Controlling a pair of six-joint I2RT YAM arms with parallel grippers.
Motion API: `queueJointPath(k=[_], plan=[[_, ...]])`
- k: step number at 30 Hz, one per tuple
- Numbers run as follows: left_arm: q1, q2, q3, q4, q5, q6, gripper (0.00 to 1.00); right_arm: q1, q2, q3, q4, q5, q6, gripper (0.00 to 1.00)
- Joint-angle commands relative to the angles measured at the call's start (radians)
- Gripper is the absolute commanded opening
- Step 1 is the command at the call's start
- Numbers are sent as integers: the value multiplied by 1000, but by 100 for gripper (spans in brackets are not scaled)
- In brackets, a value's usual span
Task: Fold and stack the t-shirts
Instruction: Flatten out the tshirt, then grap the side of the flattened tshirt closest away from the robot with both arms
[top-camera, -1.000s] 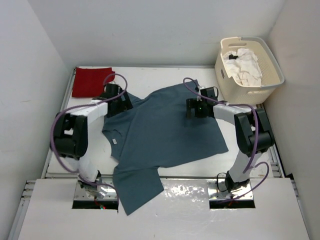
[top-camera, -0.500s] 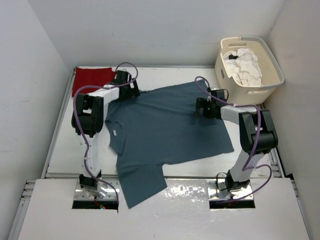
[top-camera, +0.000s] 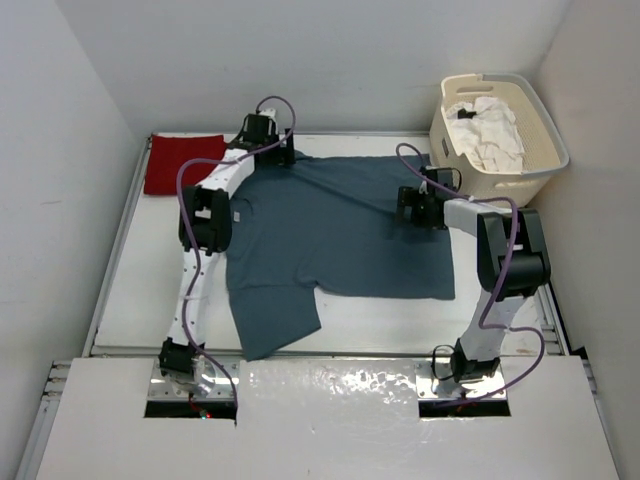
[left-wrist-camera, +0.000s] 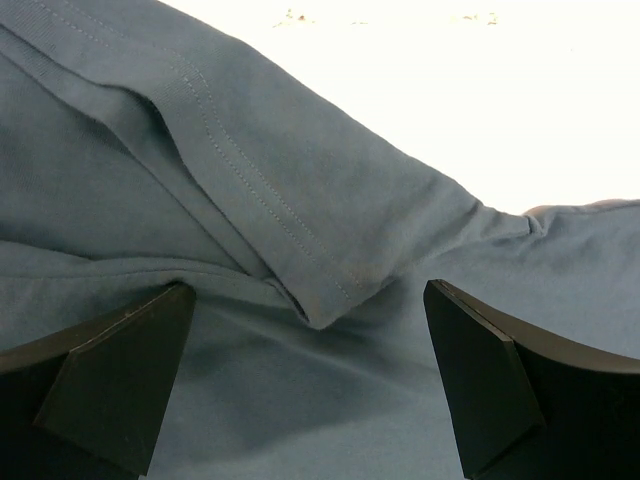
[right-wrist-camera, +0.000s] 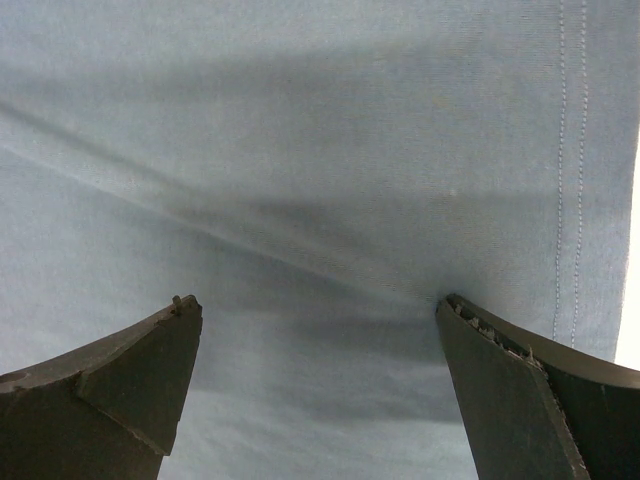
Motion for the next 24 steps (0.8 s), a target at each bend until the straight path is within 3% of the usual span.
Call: queueJointPath(k=[1,5,10,13,14,16,19,20,24], plan=[[17,19,38,-1,40,30,100,-2,45,45,-92,-3,-33,99],[17,-70,38,8,40,25,100,2,19,137,-157,9,-94,99],[18,-355,-35,-59,14,-19,100,58,-130,211,-247,29,-174,99],[14,-613,-279,-73,10,-107,100,88,-259,136,-255,77,-126,99],[11,-679,-442,-82,-3,-165,100,88,-298,98,-240,77,-52,99],[-1,-895,-624,-98,-43,-235,100,88,-437,-67,-165,90,15,99],[-20,-1174,-1065,-154,-115,-395,100,88,-597,-224,-184,135,97,99],[-26,-1296,-1145,-199,-100,-461,100,88,-634,-253,-198,146,111,99],[-107,-1530,-1436,-357,-69,-584,100,87,-781,-413,-254,209,183,99]])
